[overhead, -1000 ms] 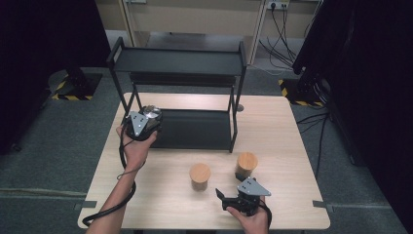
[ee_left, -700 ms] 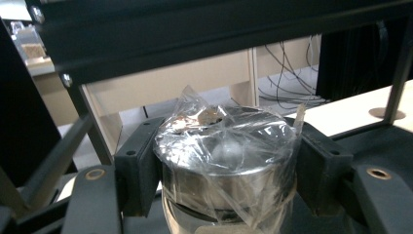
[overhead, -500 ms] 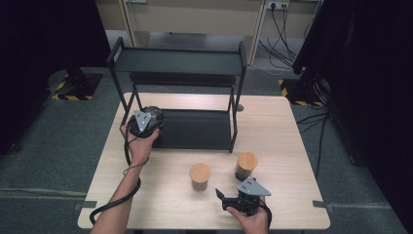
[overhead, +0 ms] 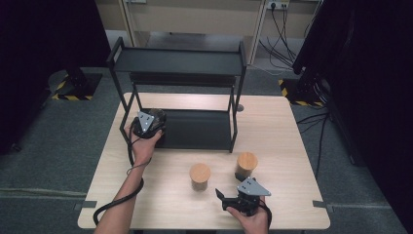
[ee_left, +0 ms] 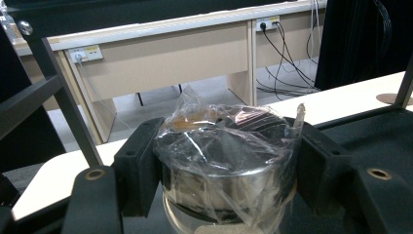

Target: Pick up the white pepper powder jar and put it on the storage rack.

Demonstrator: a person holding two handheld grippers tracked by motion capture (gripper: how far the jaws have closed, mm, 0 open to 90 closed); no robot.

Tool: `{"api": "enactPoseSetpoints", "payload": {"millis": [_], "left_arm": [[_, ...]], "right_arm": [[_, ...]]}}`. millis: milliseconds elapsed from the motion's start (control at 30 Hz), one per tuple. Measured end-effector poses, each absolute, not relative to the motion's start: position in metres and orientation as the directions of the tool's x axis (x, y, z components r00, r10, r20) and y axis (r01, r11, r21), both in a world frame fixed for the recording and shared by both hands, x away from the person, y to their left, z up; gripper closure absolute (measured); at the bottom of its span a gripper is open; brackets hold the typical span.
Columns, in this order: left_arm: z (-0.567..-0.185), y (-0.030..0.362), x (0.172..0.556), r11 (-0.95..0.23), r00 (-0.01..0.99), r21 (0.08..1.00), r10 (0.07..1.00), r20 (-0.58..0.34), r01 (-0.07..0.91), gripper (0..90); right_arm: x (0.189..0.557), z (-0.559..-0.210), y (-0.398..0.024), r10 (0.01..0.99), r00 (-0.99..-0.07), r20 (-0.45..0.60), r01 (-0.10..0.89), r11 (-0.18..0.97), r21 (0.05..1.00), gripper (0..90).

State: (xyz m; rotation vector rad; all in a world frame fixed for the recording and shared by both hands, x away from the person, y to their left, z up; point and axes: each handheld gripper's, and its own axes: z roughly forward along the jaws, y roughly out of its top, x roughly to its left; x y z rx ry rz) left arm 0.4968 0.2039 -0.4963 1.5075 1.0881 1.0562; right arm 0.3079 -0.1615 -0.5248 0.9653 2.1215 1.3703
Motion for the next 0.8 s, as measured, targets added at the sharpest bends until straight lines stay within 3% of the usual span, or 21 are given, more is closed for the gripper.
{"api": "enactPoseSetpoints", "payload": {"millis": [600, 800], "left_arm": [[-0.5011, 0.2071, 0.4992, -0.118, 0.245, 0.981, 0.966, 0.078, 0.152, 32.7], [-0.4961, 0.2096, 0.4948, -0.085, 0.244, 0.982, 0.969, 0.041, 0.171, 19.9]], "right_arm": [[0.3076, -0.5248, -0.1612, 0.745, -0.667, 0.01, 0.318, 0.272, 0.908, 7.7], [0.3075, -0.5248, -0.1608, 0.744, -0.668, 0.007, 0.316, 0.276, 0.907, 7.7]]}}
